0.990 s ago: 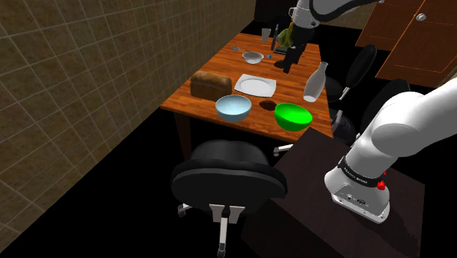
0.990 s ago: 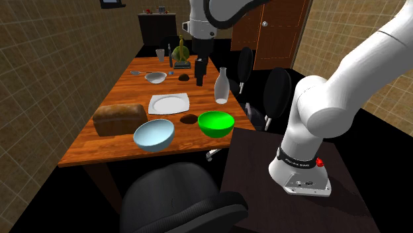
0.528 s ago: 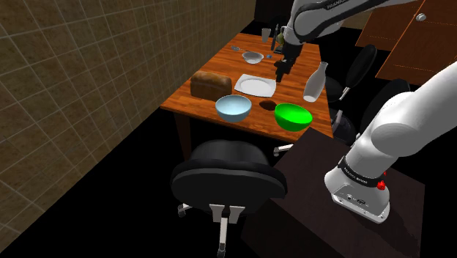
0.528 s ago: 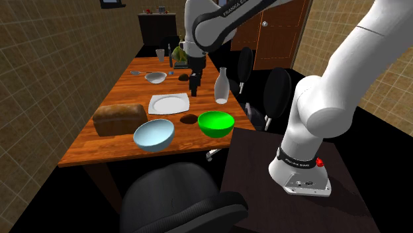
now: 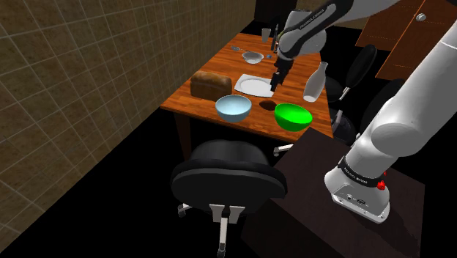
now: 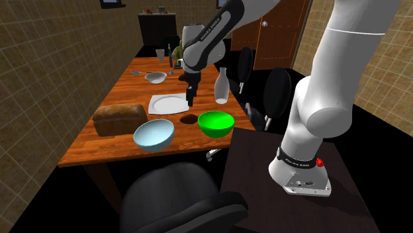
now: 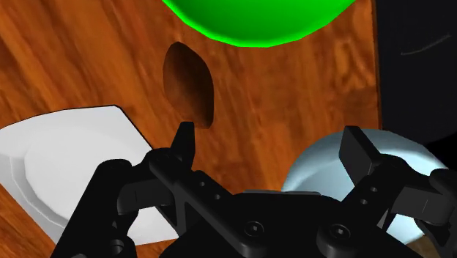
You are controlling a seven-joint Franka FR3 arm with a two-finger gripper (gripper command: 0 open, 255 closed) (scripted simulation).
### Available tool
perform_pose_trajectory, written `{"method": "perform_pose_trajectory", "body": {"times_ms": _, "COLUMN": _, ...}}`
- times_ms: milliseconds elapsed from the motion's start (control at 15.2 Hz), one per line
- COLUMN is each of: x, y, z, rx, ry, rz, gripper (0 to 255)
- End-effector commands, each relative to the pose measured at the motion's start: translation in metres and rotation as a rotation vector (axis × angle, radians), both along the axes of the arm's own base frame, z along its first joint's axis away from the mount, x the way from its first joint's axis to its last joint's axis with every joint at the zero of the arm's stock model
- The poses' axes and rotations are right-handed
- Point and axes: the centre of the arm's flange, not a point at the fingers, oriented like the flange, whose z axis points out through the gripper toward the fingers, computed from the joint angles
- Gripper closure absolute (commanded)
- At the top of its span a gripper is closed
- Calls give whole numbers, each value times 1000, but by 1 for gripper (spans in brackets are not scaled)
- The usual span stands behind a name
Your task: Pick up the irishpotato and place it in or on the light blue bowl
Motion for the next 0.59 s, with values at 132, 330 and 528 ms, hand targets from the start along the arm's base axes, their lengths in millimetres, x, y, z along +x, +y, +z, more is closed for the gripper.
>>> {"method": "perform_pose_trajectory", "body": {"times_ms": 132, "x": 23, "y": -31, "z": -43, "rx": 13, "ry": 0, "rz": 1, "gripper": 0}}
{"method": "perform_pose_trajectory", "body": {"times_ms": 330, "x": 38, "y": -50, "z": -75, "rx": 23, "ry": 1, "rz": 1, "gripper": 0}}
{"method": "perform_pose_trajectory", "body": {"times_ms": 528, "x": 54, "y": -68, "z": -108, "rx": 34, "ry": 2, "rz": 2, "gripper": 0}}
